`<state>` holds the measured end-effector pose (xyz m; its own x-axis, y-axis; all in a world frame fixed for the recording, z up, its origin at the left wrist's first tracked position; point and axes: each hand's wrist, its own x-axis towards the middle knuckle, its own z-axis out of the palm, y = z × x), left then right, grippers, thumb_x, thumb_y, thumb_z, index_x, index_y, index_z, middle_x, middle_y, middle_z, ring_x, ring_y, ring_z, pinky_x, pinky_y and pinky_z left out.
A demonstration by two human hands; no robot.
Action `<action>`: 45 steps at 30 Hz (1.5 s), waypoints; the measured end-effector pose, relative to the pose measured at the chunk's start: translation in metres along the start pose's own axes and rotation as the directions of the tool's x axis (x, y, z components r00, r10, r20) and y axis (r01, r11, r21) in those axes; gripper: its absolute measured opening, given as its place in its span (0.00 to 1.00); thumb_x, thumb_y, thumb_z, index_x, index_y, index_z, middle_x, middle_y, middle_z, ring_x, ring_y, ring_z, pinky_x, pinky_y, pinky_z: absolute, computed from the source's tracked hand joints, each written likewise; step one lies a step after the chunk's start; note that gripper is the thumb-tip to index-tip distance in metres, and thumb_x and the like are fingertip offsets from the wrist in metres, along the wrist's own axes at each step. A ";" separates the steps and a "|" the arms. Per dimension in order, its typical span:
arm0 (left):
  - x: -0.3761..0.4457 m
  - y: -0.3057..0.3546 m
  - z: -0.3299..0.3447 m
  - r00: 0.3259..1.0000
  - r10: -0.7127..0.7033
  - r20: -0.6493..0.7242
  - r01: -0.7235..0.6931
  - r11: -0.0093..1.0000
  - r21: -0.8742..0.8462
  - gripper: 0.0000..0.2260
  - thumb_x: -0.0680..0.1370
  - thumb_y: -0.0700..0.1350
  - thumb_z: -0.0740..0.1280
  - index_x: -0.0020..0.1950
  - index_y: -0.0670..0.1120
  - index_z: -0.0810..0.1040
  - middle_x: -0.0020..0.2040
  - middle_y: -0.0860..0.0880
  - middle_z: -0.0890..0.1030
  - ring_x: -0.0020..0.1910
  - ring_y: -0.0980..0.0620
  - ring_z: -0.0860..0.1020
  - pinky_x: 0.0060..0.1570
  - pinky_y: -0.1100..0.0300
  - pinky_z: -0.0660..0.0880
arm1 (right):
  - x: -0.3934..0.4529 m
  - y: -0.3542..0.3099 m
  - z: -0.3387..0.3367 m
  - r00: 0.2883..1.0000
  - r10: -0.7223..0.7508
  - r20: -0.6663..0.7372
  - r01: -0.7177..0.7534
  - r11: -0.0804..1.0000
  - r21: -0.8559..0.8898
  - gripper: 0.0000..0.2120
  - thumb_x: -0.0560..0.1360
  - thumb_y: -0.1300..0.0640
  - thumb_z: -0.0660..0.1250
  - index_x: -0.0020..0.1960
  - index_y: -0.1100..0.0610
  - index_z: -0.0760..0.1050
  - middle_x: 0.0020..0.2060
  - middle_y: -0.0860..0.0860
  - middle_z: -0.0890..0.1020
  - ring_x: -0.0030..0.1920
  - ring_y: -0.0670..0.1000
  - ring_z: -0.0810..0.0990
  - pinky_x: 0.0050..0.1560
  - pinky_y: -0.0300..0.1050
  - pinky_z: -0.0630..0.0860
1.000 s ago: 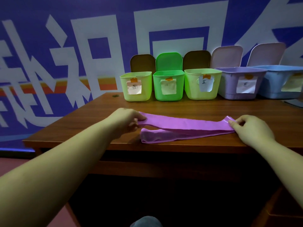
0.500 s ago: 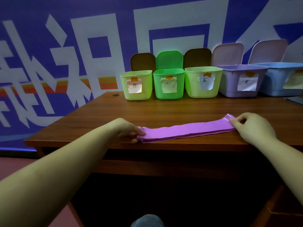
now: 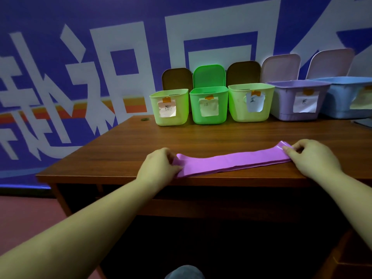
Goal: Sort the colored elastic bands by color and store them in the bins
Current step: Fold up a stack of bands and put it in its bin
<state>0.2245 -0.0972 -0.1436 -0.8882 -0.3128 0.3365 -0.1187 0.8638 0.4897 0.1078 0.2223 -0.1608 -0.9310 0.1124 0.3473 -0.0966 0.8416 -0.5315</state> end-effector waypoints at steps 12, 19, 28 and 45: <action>-0.011 -0.006 0.006 0.754 0.657 0.019 -0.602 0.680 0.419 0.05 0.68 0.38 0.56 0.37 0.44 0.71 0.33 0.46 0.73 0.29 0.44 0.72 0.30 0.58 0.61 | 0.001 0.000 0.000 1.000 0.012 0.005 -0.012 1.000 -0.008 0.11 0.75 0.46 0.64 0.42 0.53 0.74 0.53 0.59 0.78 0.54 0.62 0.76 0.48 0.50 0.71; -0.009 0.004 -0.005 0.924 0.333 0.190 -0.365 0.915 0.170 0.06 0.80 0.44 0.59 0.49 0.47 0.61 0.44 0.45 0.77 0.42 0.41 0.74 0.38 0.55 0.63 | 0.002 0.001 0.001 1.000 0.009 0.007 -0.009 1.000 -0.005 0.11 0.75 0.46 0.64 0.43 0.53 0.75 0.53 0.60 0.78 0.53 0.62 0.76 0.47 0.50 0.70; 0.007 0.019 -0.035 0.955 0.083 0.284 -0.061 0.994 -0.086 0.08 0.79 0.44 0.63 0.42 0.49 0.65 0.38 0.50 0.74 0.33 0.56 0.72 0.27 0.68 0.67 | 0.002 0.000 0.002 1.000 0.004 0.010 -0.004 1.000 0.000 0.11 0.76 0.46 0.64 0.43 0.53 0.74 0.53 0.59 0.78 0.54 0.61 0.76 0.46 0.49 0.70; 0.027 0.042 -0.030 0.976 -0.126 0.177 0.181 0.921 -0.344 0.03 0.75 0.38 0.66 0.48 0.42 0.75 0.38 0.46 0.77 0.33 0.52 0.74 0.31 0.62 0.71 | 0.004 0.003 0.002 1.000 0.007 0.001 -0.007 1.000 -0.016 0.12 0.75 0.45 0.64 0.43 0.53 0.75 0.53 0.58 0.79 0.54 0.61 0.76 0.49 0.50 0.71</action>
<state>0.2088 -0.0815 -0.0896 -0.9306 -0.3441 0.1248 -0.1172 0.6032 0.7889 0.1032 0.2246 -0.1624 -0.9322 0.1178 0.3422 -0.0840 0.8493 -0.5212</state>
